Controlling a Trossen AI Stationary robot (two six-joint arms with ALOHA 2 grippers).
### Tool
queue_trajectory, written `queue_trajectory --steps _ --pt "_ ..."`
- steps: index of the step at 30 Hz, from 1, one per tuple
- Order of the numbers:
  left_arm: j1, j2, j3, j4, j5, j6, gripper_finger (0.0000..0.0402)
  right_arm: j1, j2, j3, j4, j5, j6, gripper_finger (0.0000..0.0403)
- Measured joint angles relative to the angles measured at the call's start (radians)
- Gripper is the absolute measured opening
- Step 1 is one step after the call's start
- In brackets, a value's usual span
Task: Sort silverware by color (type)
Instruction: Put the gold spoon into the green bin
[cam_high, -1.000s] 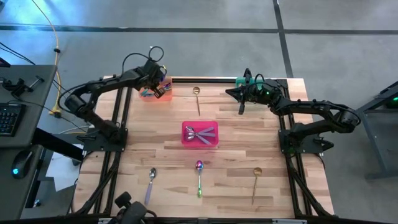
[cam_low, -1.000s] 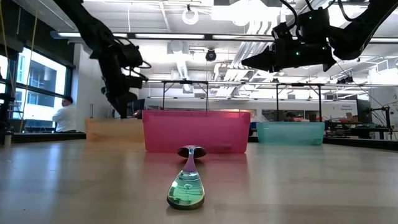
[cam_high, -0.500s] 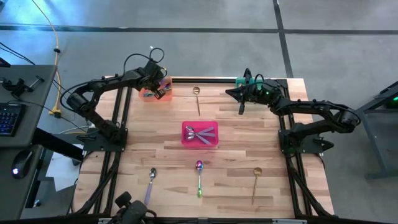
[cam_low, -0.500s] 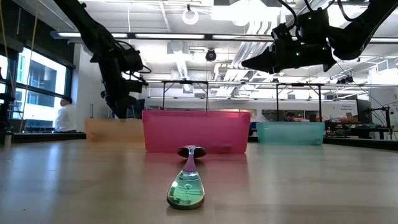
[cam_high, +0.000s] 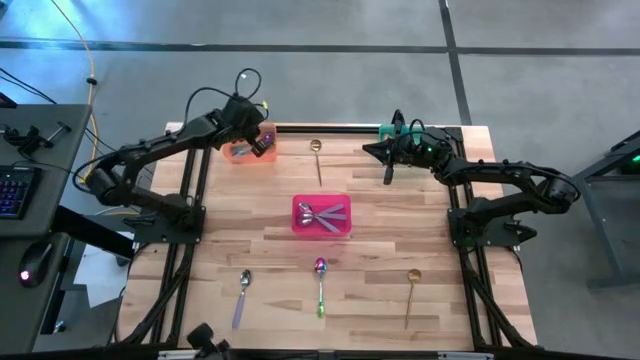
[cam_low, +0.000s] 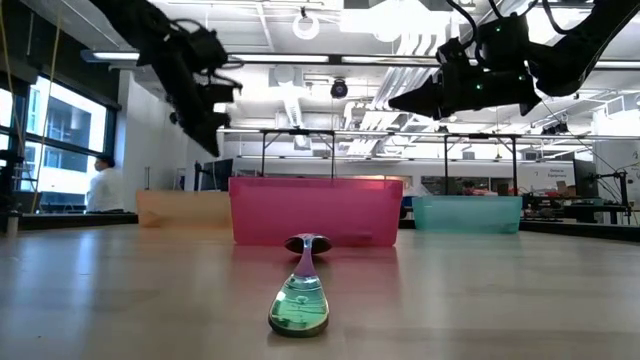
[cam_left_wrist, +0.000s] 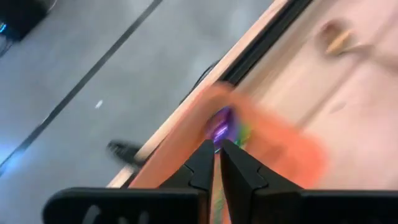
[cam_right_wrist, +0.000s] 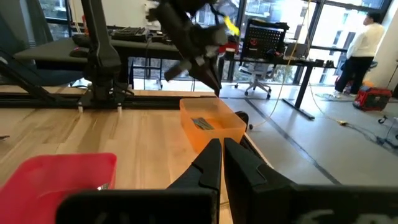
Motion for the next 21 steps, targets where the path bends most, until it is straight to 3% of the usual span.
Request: queue_trajectory --steps 5,14,17,21 --pt "-0.128 -0.030 -0.004 0.070 0.039 -0.014 0.0002 0.000 0.000 0.000 -0.026 0.000 0.026 0.0000" --pt "-0.255 -0.030 -0.229 0.517 0.177 -0.083 0.0001 0.004 -0.004 0.000 -0.057 0.021 0.069 0.0000" --pt "-0.275 -0.030 -0.301 0.621 0.200 -0.106 0.0000 0.032 -0.004 0.008 -0.094 0.088 0.068 0.0000" --pt "-0.290 -0.030 -0.397 0.747 0.205 -0.141 0.0000 0.084 -0.004 0.084 -0.267 0.210 0.060 0.0000"
